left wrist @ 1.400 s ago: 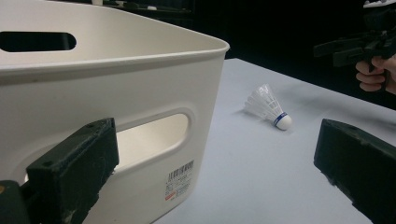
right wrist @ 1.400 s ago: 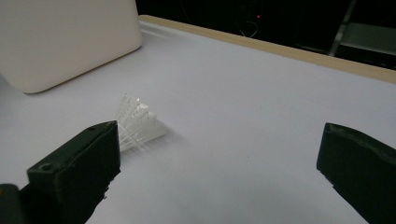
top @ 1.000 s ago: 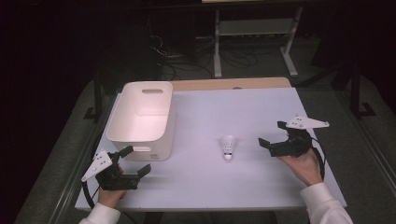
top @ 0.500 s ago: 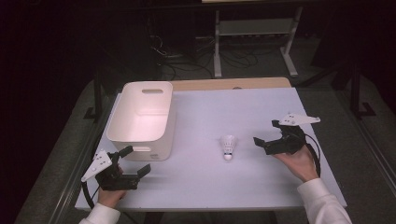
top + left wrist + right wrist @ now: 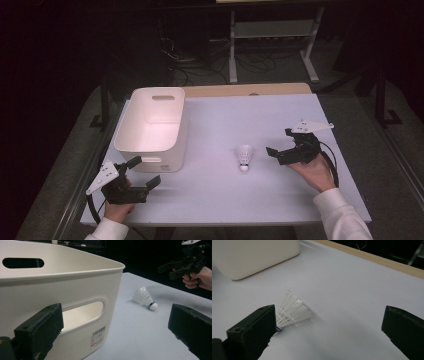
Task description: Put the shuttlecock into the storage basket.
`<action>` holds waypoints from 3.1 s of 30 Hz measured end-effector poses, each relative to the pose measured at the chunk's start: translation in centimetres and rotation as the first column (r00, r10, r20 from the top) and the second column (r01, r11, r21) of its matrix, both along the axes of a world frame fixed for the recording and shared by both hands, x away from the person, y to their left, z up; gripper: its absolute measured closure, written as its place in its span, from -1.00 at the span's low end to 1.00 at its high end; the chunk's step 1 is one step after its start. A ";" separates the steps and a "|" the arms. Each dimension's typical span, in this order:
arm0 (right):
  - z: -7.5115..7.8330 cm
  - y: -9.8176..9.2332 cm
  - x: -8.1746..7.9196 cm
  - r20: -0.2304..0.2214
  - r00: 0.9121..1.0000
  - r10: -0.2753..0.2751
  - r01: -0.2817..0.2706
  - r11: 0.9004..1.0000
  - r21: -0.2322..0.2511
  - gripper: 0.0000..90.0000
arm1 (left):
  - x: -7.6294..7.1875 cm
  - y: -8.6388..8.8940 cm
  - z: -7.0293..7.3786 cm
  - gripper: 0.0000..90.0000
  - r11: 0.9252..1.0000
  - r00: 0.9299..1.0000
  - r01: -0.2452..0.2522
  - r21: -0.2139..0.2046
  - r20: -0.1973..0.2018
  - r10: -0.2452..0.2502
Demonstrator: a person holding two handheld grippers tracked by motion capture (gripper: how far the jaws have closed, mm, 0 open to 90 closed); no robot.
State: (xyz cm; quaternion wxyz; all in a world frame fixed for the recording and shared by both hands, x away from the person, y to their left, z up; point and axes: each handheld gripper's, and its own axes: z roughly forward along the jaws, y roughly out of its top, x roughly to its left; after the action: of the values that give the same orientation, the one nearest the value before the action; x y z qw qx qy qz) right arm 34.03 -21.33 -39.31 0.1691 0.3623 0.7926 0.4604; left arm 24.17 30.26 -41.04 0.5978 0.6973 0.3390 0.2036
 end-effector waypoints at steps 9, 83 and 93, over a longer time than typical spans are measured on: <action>0.2 0.7 0.6 -0.011 1.000 0.016 -0.016 1.000 0.002 -1.00 | 0.0 -0.1 0.0 -1.00 1.000 1.000 -0.001 -0.013 0.000 0.001; -3.5 4.7 4.1 -0.268 0.963 0.041 -0.088 0.982 -0.166 0.66 | -0.1 -0.3 0.0 -1.00 0.999 1.000 0.005 -0.038 -0.006 -0.006; -4.1 5.9 4.2 -0.269 0.963 0.029 -0.087 0.975 -0.206 0.94 | -0.1 -0.3 0.0 -1.00 0.999 1.000 0.008 -0.036 -0.007 -0.008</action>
State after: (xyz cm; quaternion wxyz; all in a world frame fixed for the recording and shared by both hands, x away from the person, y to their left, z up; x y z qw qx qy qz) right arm 38.28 -15.48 -43.39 0.0865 0.3765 0.8637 0.3238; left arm 24.12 29.98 -41.07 0.6100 0.6884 0.3419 0.1926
